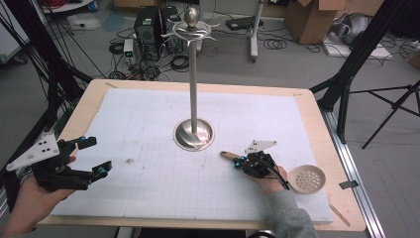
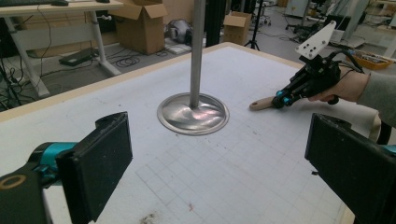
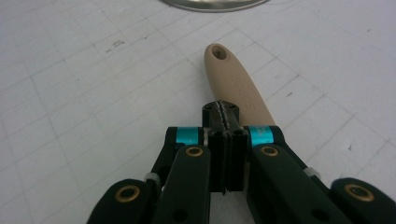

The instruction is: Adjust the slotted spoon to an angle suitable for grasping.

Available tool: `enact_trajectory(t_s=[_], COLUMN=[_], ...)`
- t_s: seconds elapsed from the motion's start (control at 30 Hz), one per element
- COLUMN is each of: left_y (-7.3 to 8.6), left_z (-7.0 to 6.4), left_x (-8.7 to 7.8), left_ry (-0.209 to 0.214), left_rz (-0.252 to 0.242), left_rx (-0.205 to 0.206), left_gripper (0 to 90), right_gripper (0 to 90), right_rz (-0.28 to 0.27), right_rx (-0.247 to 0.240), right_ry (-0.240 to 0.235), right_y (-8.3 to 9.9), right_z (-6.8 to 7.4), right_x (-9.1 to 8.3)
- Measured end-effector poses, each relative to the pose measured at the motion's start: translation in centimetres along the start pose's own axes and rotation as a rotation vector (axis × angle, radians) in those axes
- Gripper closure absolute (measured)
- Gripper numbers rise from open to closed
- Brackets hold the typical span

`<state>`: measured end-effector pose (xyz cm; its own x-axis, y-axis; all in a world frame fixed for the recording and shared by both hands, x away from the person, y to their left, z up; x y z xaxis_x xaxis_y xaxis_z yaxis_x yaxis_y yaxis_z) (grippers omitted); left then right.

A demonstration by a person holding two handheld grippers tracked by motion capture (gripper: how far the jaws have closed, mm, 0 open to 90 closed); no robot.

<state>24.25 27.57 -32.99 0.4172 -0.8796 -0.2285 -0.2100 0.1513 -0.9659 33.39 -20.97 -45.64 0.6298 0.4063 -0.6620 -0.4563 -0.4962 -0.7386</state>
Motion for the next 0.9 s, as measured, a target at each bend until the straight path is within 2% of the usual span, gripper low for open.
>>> enact_trajectory(t_s=[0.07,0.13,0.23,0.27,0.3,0.47,0.57,0.67,0.7,0.77,0.8,0.83,0.87,0.9], left_y=[-0.1,-0.1,-0.2,-0.2,-0.2,-0.3,-0.3,-0.3,-0.3,-0.3,-0.3,-0.4,-0.4,-0.4], left_z=[0.0,0.1,0.1,0.2,0.2,0.0,0.0,0.1,0.1,0.1,0.1,0.1,0.1,0.1], left_x=[0.0,-0.1,-0.2,-0.2,-0.2,-0.2,-0.2,-0.2,-0.2,-0.2,-0.2,-0.2,-0.2,-0.3], left_ry=[0.003,0.003,0.002,0.0,0.0,0.001,0.004,0.005,0.006,0.007,0.008,0.007,0.009,0.011], left_rz=[-0.002,-0.005,-0.01,-0.01,-0.01,-0.016,-0.017,-0.015,-0.015,-0.016,-0.017,-0.019,-0.021,-0.023], left_rx=[0.001,0.002,-0.001,0.001,0.001,0.003,0.002,0.002,0.001,0.002,0.002,0.002,0.002,0.002], left_gripper=[7.7,7.7,7.7,7.7,7.7,7.7,7.7,7.7,7.7,7.7,7.7,7.7,7.7,7.7], right_gripper=[90.0,90.0,90.0,90.0,90.0,86.0,75.6,71.5,64.1,56.3,56.3,47.6,47.6,41.0], right_rz=[-0.01,-0.038,-0.078,-0.106,-0.112,-0.147,-0.166,-0.174,-0.188,-0.19,-0.19,-0.202,-0.202,-0.195], right_rx=[0.016,0.017,0.01,0.001,-0.012,-0.052,-0.076,-0.09,-0.093,-0.089,-0.089,-0.072,-0.072,-0.052], right_ry=[-0.013,-0.04,-0.053,-0.082,-0.084,-0.129,-0.132,-0.121,-0.128,-0.121,-0.121,-0.135,-0.135,-0.143], right_y=[-0.2,-0.7,-1.5,-2.0,-2.2,-1.8,-1.5,-1.3,-1.1,-1.0,-1.0,-0.8,-0.8,-0.4], right_z=[-0.1,-0.2,-0.5,-1.0,-1.3,-3.0,-3.9,-4.4,-4.9,-5.4,-5.4,-5.9,-5.9,-6.3], right_x=[-0.3,-1.3,-2.8,-4.2,-4.8,-6.5,-7.1,-7.5,-7.9,-8.3,-8.3,-8.6,-8.6,-8.8])
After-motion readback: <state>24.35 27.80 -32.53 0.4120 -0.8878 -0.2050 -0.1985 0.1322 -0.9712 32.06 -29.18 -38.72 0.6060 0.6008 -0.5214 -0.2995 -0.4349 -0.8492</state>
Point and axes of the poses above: each handheld gripper's, and its own axes: x roughly forward along the jaws, y roughly out of its underside, z roughly to its left, the point moved 2 cm from there along x, roughly forward along the jaws, and after that the axes turned 15 degrees about y, right-handed, at the moved point
